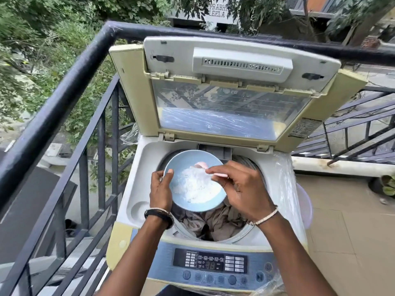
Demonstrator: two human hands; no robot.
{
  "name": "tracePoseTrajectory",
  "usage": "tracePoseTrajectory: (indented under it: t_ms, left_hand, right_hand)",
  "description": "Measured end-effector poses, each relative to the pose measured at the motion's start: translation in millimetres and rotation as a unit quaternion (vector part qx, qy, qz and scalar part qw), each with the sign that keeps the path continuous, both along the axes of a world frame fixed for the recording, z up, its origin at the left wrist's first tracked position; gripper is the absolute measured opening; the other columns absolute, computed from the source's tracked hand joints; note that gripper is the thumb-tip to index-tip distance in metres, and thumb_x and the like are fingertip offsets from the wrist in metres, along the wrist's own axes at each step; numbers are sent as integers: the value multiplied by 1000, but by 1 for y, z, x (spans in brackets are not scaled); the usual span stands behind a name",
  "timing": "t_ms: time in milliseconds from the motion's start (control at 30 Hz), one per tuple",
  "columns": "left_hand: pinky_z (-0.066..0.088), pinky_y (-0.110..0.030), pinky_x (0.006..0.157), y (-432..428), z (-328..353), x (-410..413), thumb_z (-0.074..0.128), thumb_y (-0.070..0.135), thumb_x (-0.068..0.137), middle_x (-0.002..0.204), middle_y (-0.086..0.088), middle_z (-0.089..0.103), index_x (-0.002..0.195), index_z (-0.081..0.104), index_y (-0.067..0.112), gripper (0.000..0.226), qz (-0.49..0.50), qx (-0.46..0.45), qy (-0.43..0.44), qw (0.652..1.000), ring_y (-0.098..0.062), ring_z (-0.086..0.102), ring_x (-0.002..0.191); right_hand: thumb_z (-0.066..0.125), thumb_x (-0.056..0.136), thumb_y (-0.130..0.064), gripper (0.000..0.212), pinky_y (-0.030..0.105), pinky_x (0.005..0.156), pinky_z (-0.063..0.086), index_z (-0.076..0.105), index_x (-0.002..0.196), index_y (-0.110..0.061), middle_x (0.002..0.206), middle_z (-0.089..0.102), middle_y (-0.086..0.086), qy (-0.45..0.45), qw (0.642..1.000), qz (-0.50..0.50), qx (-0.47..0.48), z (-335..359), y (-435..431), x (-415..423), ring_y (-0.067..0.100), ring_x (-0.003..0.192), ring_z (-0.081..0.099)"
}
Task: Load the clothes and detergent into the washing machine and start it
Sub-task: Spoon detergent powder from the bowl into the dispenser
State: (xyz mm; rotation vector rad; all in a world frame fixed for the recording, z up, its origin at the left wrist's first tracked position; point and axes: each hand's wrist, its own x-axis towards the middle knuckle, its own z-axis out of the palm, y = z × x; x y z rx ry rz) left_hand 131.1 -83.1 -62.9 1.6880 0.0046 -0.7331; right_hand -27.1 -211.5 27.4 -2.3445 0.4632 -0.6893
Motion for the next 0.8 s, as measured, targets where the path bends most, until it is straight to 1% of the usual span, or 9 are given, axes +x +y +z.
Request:
tracePoseTrajectory:
  t_ms: [67, 133, 200, 300, 433, 500, 567, 667, 800]
  left_hand:
    - [46, -46, 79, -2, 3, 1, 58, 66, 65, 88, 0, 57, 77, 50, 38, 32, -2, -10, -3, 1000, -27, 56, 88]
    - [43, -42, 76, -4, 5, 3, 58, 62, 68, 86, 2, 55, 80, 50, 34, 32, -10, -20, -12, 1000, -25, 54, 85]
    - [42, -40, 74, -5, 6, 5, 59, 59, 70, 85, 2, 54, 80, 50, 32, 30, -16, -26, -20, 999, -25, 54, 82]
    - [42, -39, 74, -7, 5, 8, 61, 59, 69, 86, 1, 56, 80, 52, 33, 30, -22, -26, -26, 999, -25, 55, 81]
    - [39, -37, 74, -8, 4, 10, 63, 60, 68, 88, 0, 57, 81, 53, 31, 34, -25, -25, -34, 999, -24, 53, 81]
    - [38, -36, 74, -8, 5, 12, 65, 58, 68, 87, 1, 58, 83, 54, 28, 35, -22, -21, -39, 999, -23, 53, 81]
    - [38, -36, 74, -9, 6, 14, 66, 59, 65, 87, 1, 59, 81, 55, 27, 37, -20, -19, -38, 999, -23, 53, 82]
    - [36, -34, 73, -10, 10, 15, 67, 59, 65, 86, 2, 59, 80, 56, 27, 37, -25, -10, -35, 999, -21, 52, 81]
    - [32, -33, 66, -14, 14, 12, 67, 52, 68, 75, 5, 52, 77, 53, 24, 32, -26, 4, -39, 999, -18, 46, 73]
  right_hand:
    - [70, 87, -10, 18, 14, 73, 48, 74, 104, -15, 93, 70, -9, 2, 1000, -15, -3, -1, -2, -8, 0, 82, 62]
    - [69, 88, -13, 14, 19, 71, 52, 74, 101, -15, 96, 73, -9, -18, 998, -62, 18, -1, -4, -16, 2, 85, 66]
    - [68, 89, -18, 10, 21, 68, 53, 74, 97, -16, 95, 74, -11, -36, 993, -107, 40, -1, -7, -22, 2, 81, 68]
    - [67, 90, -20, 9, 25, 67, 55, 74, 94, -16, 94, 73, -14, -35, 988, -130, 82, -8, -9, -27, 1, 77, 68]
    - [66, 92, -23, 10, 38, 62, 57, 73, 96, -19, 85, 73, -13, -24, 981, -134, 137, -20, -7, -28, 9, 71, 69]
    - [65, 92, -24, 10, 43, 58, 57, 73, 96, -20, 79, 73, -5, -30, 970, -141, 194, -25, -7, -28, 18, 65, 69]
    - [65, 92, -20, 10, 41, 56, 58, 73, 96, -15, 74, 72, 5, -45, 951, -150, 268, -29, -8, -29, 23, 61, 68]
    - [64, 91, -9, 13, 28, 55, 55, 70, 98, -1, 70, 69, 16, -74, 906, -162, 383, -36, -9, -28, 20, 57, 63]
    - [63, 90, -5, 17, 21, 48, 50, 68, 99, 9, 65, 65, 17, -100, 833, -187, 510, -48, -10, -27, 19, 53, 57]
